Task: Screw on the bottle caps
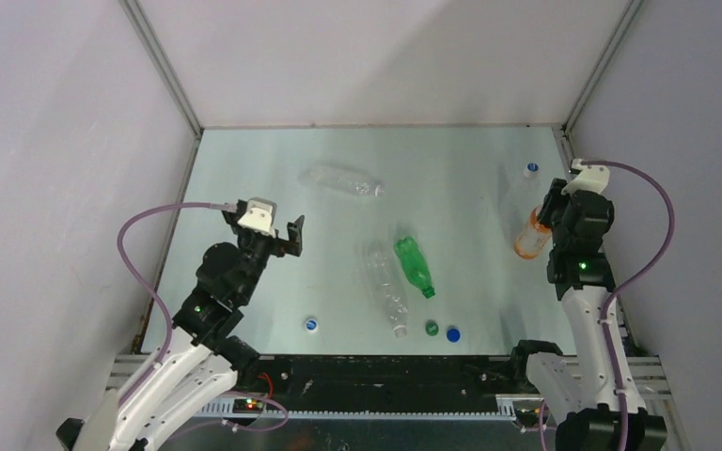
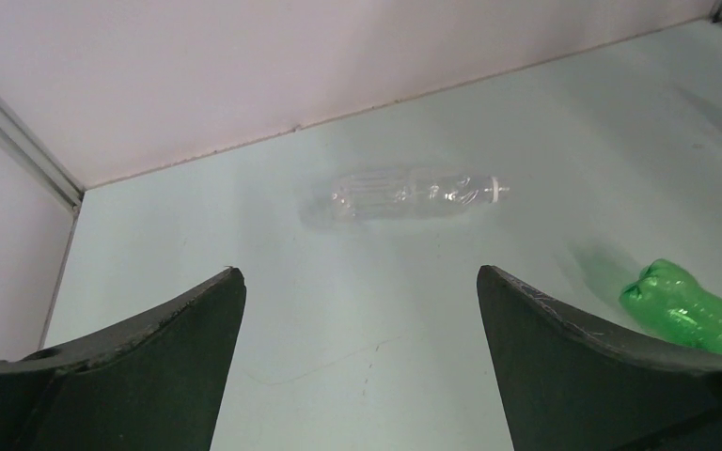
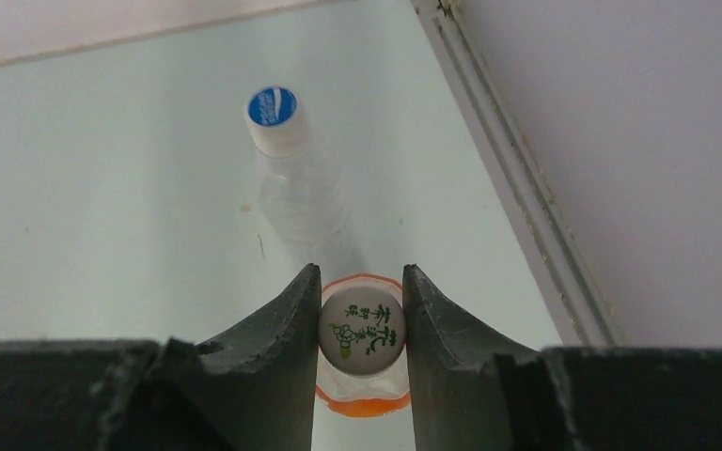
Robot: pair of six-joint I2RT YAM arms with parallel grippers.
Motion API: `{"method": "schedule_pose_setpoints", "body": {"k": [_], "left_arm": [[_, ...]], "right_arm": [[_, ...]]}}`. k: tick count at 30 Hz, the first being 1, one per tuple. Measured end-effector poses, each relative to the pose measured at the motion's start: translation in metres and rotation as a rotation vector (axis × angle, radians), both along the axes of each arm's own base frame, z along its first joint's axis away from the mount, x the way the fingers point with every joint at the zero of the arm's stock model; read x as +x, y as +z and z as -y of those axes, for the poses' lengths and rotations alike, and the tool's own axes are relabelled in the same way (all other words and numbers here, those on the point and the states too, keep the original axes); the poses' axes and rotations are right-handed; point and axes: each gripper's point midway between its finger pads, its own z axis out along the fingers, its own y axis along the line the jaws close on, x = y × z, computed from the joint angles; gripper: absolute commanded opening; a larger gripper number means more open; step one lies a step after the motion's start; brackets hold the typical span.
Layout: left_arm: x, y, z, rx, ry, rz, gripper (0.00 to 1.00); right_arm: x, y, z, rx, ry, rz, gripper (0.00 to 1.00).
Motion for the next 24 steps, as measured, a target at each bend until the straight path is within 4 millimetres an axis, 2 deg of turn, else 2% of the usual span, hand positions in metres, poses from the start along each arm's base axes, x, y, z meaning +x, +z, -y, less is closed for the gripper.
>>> {"method": "schedule_pose_setpoints", "body": {"k": [4,9,16,24], "left_arm": [[0.002,-0.009,-0.001,0.020,0.009,-0.017,1.00],[0.002,-0.012,-0.002,0.023,0.011,-0.022,1.00],[0.003,-0.011,-0.003,0.021,0.013,-0.018,1.00],[0.003,-0.011,-0.003,0.021,0.013,-0.018,1.00]], "right_arm": [[0.005,-0.029,0.004,0.019,-0.010,-0.041,0.05],[0.011,-0.030,0.004,0.024,-0.011,-0.009,0.14],[0.014,-0.030,0.002,0.025,0.002,0.008,0.39],[0.013,-0.032,-0.003,0.030,0.033,0.002,0.51]]}}
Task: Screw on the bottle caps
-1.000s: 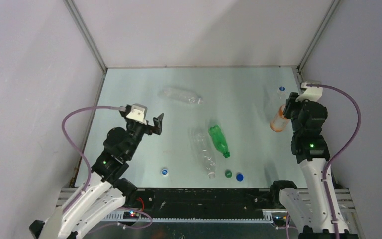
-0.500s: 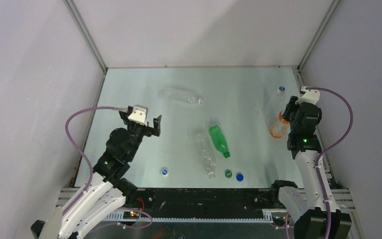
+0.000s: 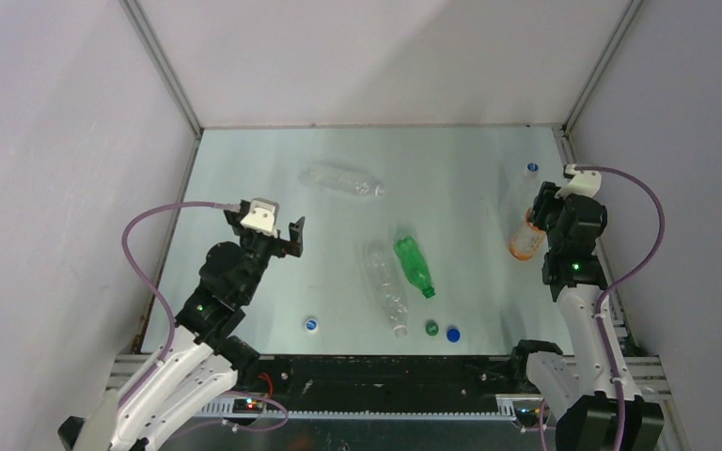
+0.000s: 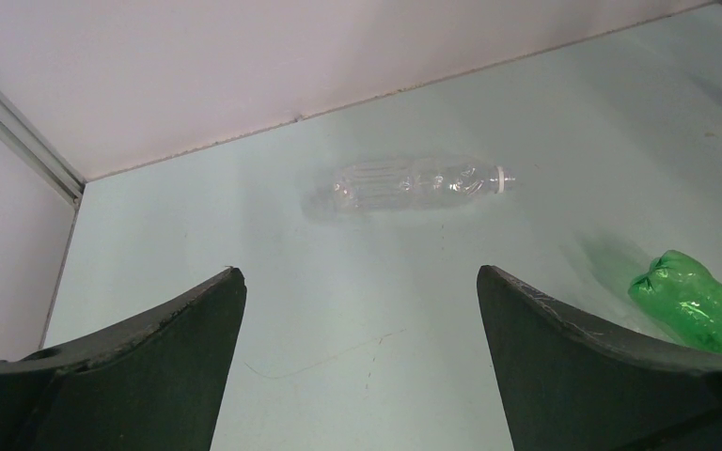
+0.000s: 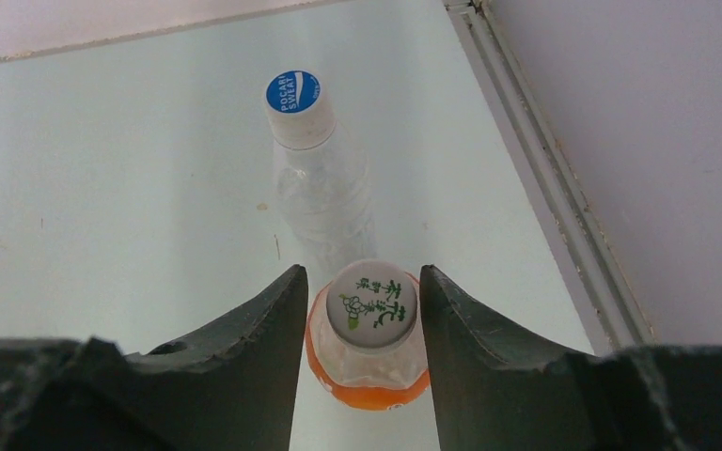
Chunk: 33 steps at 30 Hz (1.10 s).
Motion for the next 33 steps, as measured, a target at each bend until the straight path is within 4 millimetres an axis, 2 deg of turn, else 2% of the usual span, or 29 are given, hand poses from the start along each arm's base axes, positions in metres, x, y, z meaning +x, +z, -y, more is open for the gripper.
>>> {"method": "schedule_pose_setpoints", "body": {"k": [2,6,7,9,13,18,22,23,27,30,33], "left_arm": [[0.000,0.000,0.000,0.000,0.000,0.000,1.00],[0.000,0.000,0.000,0.000,0.000,0.000,1.00],[0.000,0.001,0.000,-0.002,0.000,0.002,1.00],[-0.001,0.002,-0.001,-0.004,0.000,0.006,1.00],[-0.003,0.005,-0.002,-0.013,0.000,0.017,0.99],[-0.010,0.015,-0.008,-0.028,0.009,0.022,1.00],[-0.023,0.044,-0.018,-0.076,0.018,0.079,1.00],[-0.027,0.052,-0.021,-0.100,0.025,0.100,1.00],[-0.046,0.084,-0.043,-0.200,0.074,0.199,1.00],[-0.060,0.100,-0.058,-0.249,0.103,0.263,1.00],[-0.071,0.109,-0.070,-0.285,0.128,0.304,1.00]], "right_arm": [[0.000,0.000,-0.001,0.001,0.004,-0.002,0.55],[-0.002,0.003,-0.001,-0.001,0.008,0.007,0.70],[-0.003,0.004,-0.002,-0.003,0.009,0.010,0.83],[-0.006,0.008,-0.002,-0.005,0.012,0.019,0.97],[-0.020,0.022,-0.003,-0.019,0.009,0.048,0.99],[-0.042,0.067,-0.009,-0.011,0.019,0.171,0.99],[-0.071,0.115,-0.020,0.017,0.049,0.345,0.99],[-0.077,0.122,-0.022,0.022,0.056,0.372,0.99],[-0.121,0.161,-0.035,0.035,0.103,0.553,0.99],[-0.144,0.175,-0.044,0.023,0.142,0.632,0.99],[-0.158,0.176,-0.052,0.024,0.180,0.654,0.99]]}}
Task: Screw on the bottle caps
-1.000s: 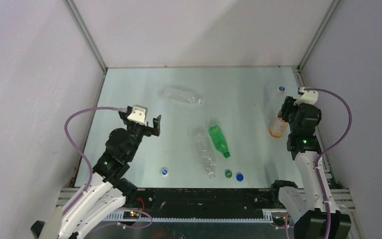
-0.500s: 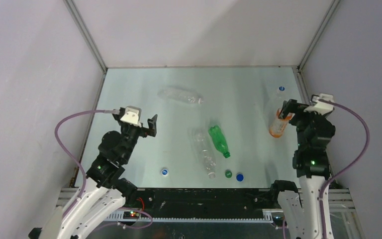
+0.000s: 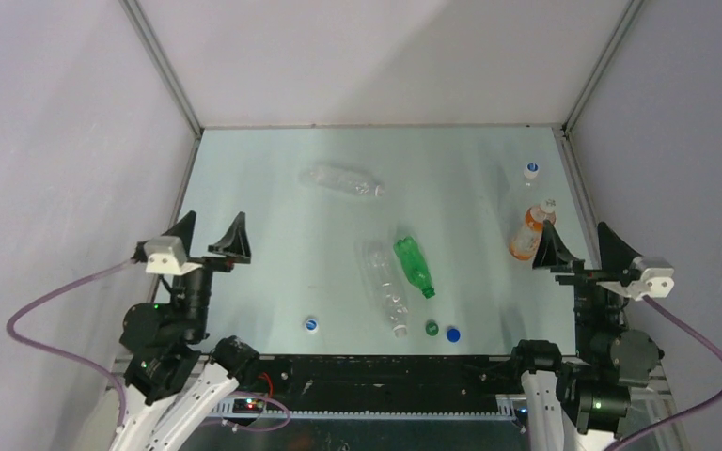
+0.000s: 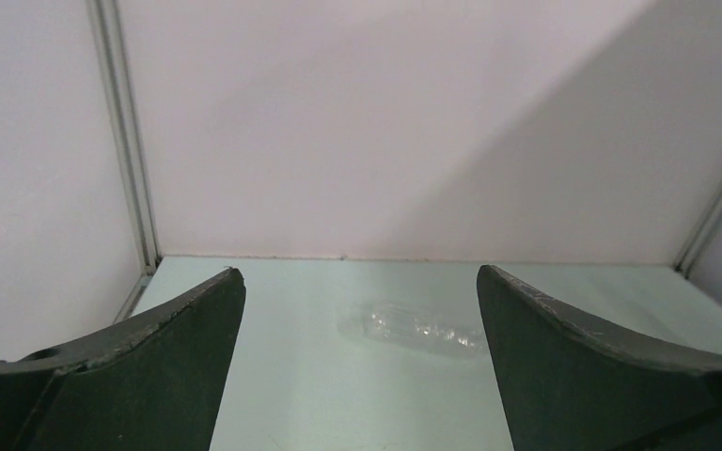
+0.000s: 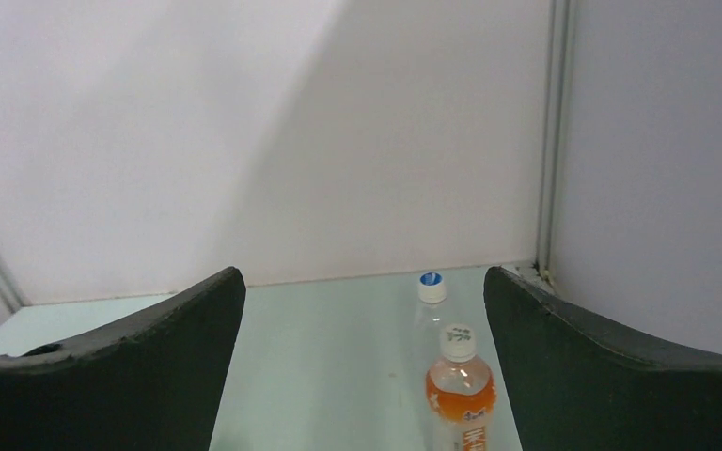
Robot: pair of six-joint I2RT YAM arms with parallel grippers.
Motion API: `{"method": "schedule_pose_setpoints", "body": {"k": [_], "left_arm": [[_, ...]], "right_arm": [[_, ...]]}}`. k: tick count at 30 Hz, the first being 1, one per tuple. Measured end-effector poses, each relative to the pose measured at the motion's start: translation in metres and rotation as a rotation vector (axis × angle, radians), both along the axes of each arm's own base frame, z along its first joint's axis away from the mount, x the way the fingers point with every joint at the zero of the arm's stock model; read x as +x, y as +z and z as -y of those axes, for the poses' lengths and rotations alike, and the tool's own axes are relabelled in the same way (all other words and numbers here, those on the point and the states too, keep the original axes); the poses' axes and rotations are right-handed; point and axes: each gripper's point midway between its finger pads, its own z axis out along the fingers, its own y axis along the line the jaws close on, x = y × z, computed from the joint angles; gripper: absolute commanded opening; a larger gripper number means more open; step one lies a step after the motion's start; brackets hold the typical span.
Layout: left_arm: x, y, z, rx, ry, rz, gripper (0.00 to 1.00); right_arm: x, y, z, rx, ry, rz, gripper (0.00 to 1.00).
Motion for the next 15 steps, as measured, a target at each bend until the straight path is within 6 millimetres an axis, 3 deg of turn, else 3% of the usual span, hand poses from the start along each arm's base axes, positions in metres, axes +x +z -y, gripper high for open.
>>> {"method": "schedule_pose_setpoints", "body": {"k": [9,15], "left_arm": [[-0.039,0.011,-0.036,-0.074,0.055,0.100,1.00],[-0.037,-0.004,-0.041,-0.048,0.088,0.038,1.00]], "right_arm": [[-0.028,-0.005,-0.011,0.031,0.052,0.017,0.99],[-0.032,-0.010,-0.012,0.016,0.052,-0.020,0.99]]}}
